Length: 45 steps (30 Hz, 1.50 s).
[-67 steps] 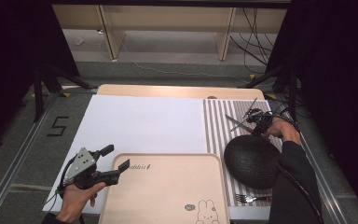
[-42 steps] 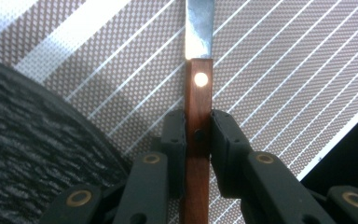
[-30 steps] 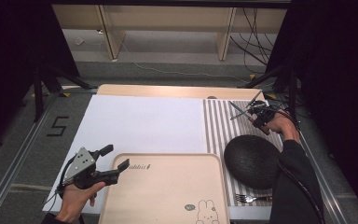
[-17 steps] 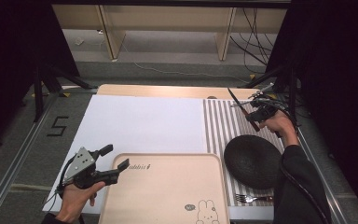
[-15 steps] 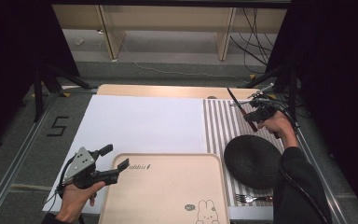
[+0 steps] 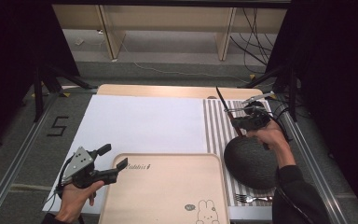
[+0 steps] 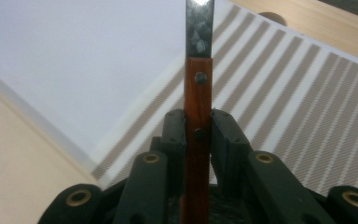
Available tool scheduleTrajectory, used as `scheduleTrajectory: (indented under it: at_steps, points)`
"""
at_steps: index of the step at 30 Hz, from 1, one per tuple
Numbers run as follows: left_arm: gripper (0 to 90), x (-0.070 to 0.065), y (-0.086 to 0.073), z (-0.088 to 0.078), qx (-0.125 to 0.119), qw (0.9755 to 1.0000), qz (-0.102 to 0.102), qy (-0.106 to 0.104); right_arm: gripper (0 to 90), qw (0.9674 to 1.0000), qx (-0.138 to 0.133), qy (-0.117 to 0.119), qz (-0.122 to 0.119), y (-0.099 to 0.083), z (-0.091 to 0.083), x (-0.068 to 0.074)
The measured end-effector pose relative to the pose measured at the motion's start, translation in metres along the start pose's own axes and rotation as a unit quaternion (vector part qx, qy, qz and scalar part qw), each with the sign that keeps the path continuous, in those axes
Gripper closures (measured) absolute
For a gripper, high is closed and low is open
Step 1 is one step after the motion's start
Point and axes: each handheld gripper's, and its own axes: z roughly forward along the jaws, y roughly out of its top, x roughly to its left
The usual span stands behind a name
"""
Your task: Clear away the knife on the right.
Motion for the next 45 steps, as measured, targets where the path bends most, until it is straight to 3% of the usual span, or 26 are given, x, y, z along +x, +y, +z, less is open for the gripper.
scheduleTrajectory:
  at_steps: [1, 5, 14, 20, 28, 45]
  points:
    - [17.2, 0.0, 0.0, 0.0, 0.0, 1.0, 0.001, 0.001, 77.0, 0.9999, -0.008, 0.006, -0.014, -0.001, -0.002, 0.002]
    - [16.3, 0.0, 0.0, 0.0, 0.0, 1.0, 0.001, 0.001, 77.0, 0.9994, -0.024, 0.024, 0.001, -0.004, -0.008, 0.015]
    - [16.3, 0.0, 0.0, 0.0, 0.0, 1.0, -0.001, 0.001, 77.0, 0.9982, -0.031, 0.052, 0.001, -0.013, -0.015, 0.038]
    - [16.2, 0.0, 0.0, 0.0, 0.0, 1.0, 0.0, 0.002, 77.0, 0.9976, -0.039, 0.057, -0.005, -0.019, -0.021, 0.052]
    - [16.2, 0.0, 0.0, 0.0, -0.002, 1.0, 0.001, 0.003, 77.0, 0.9974, -0.042, 0.057, 0.006, -0.033, -0.027, 0.067]
    - [16.2, 0.0, 0.0, 0.0, -0.008, 1.0, 0.002, 0.002, 77.0, 0.9941, -0.051, 0.095, 0.011, -0.065, -0.028, 0.108]
